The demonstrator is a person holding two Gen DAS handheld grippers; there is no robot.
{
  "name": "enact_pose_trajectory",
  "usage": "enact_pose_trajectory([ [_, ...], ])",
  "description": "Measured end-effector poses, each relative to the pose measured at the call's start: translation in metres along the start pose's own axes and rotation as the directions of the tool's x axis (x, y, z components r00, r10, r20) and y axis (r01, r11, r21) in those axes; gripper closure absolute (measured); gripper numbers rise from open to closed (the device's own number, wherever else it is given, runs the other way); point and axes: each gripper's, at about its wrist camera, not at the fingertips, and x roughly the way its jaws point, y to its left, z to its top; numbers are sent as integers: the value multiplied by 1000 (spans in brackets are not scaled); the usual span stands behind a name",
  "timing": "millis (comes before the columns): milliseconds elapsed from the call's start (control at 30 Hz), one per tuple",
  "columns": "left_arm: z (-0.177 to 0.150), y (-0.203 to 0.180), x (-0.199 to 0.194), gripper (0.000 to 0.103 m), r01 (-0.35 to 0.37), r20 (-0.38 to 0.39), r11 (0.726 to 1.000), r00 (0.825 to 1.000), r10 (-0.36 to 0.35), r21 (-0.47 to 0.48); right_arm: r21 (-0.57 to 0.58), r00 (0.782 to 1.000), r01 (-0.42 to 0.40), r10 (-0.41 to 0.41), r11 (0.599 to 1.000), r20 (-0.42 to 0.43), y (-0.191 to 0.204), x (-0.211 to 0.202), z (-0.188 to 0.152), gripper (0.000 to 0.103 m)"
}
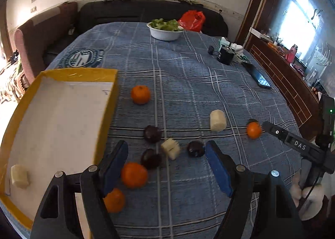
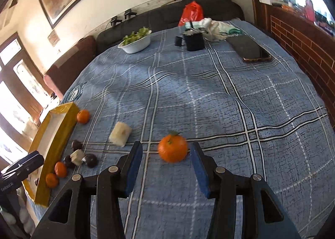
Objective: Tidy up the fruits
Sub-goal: 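Grasp a tangerine with the right tool while the left tool grasps a white cube, then carry the tangerine and white cube into the tray and open both tools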
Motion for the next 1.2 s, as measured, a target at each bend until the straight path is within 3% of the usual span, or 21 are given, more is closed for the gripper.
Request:
enact_pose_trajectory([
  [167,19,-36,51,28,25,-70,998,997,-21,51,-20,999,-6,5,1000,-37,-1,25,4,52],
  [267,25,-50,82,33,26,-117,997,993,-18,67,-36,998,2,-4,999,-61,-2,36,1,52],
  [367,29,-58,99,34,37,-128,997,991,-27,74,-41,998,5,-8,999,-63,-5,40,-4,53],
  [433,32,-67,103,34,68,-118,994,991,-58,84,-44,998,4,-7,999,-63,-4,41,-6,58],
  [567,31,-89,108,35,48,-101,986,994,-32,161,-56,998,8,-11,998,-55,-2,42,-9,59],
  [733,32,-97,123,37,68,-118,986,992,-50,152,-53,999,12,-14,999,-50,-1,41,-10,61],
  [800,30,-99,125,52,112,-133,983,987,-93,146,-56,999,15,-18,998,-49,0,41,-10,62],
  [833,29,-100,126,69,153,-149,979,980,-133,137,-61,999,19,-22,998,-48,0,41,-10,62],
  [1067,25,-91,114,69,118,-117,987,987,-105,109,-62,1000,6,-7,998,-25,4,34,-11,62],
  [1200,25,-75,79,69,104,-59,991,993,-99,84,-58,1000,-1,0,998,-15,8,23,-14,62],
])
